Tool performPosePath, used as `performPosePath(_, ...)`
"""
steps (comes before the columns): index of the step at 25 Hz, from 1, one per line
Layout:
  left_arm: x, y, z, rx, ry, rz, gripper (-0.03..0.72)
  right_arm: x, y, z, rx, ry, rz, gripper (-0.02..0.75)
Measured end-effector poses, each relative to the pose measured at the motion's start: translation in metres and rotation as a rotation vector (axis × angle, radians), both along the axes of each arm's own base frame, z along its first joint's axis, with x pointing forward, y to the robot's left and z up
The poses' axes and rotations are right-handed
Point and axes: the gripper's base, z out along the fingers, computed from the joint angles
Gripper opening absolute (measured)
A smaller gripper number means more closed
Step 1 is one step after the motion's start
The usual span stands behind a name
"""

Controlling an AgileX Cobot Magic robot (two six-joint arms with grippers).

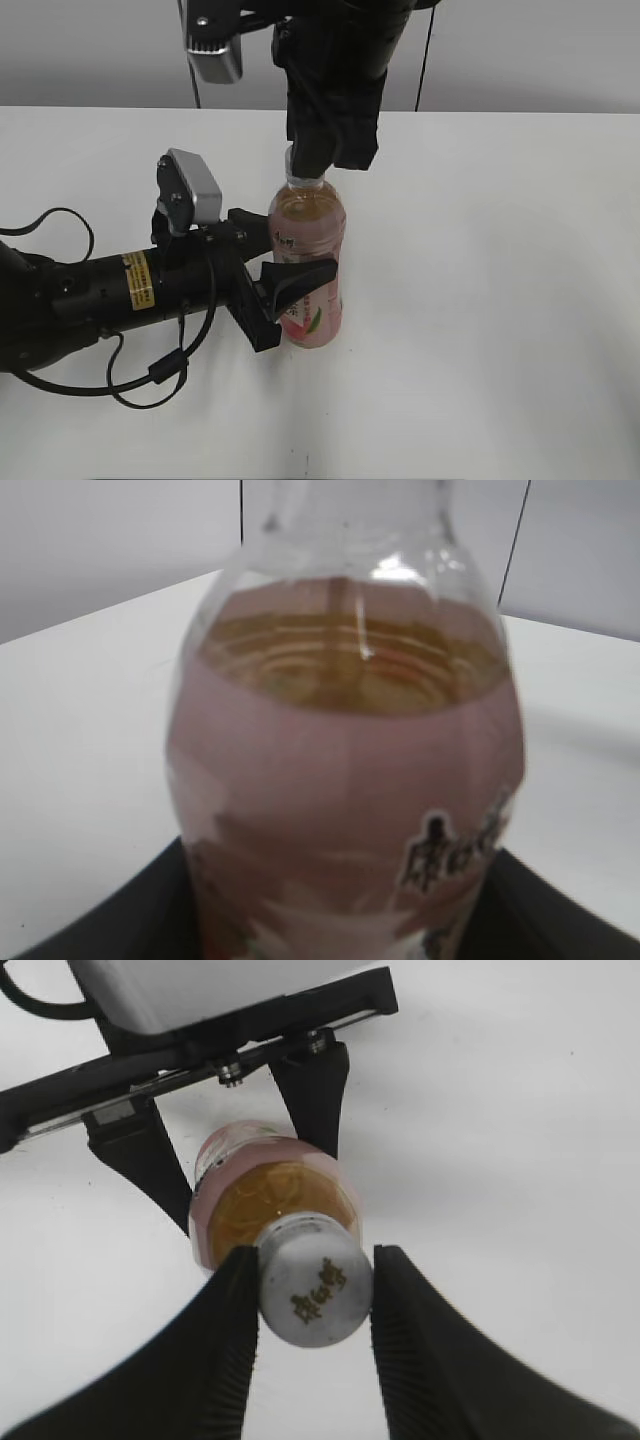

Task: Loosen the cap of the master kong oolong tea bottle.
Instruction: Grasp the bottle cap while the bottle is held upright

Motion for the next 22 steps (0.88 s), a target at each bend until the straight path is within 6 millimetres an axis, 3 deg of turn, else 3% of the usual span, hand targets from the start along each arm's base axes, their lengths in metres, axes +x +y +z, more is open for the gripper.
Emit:
performPosePath(9,0.0001,0.0,0.0,0.0,0.0,0.001,0.391,0.0,0.0,0.0,-0.002,-0.003,0.008,0.29)
performPosePath(16,0.0001,0.0,0.0,0.0,0.0,0.001,0.391,-0.0004,0.0004,0.0001,0.029,0.043,-0.125,0.464)
performPosePath(19,0.0001,0.0,0.0,0.0,0.0,0.001,0.391,-0.0019,0.0008,0.0021,0.071,0.097,-0.271,0.525)
performPosePath(22,0.0001,0.0,0.0,0.0,0.0,0.001,0.391,-0.0045,0.0,0.0074,0.142,0.191,-0.551,0.542)
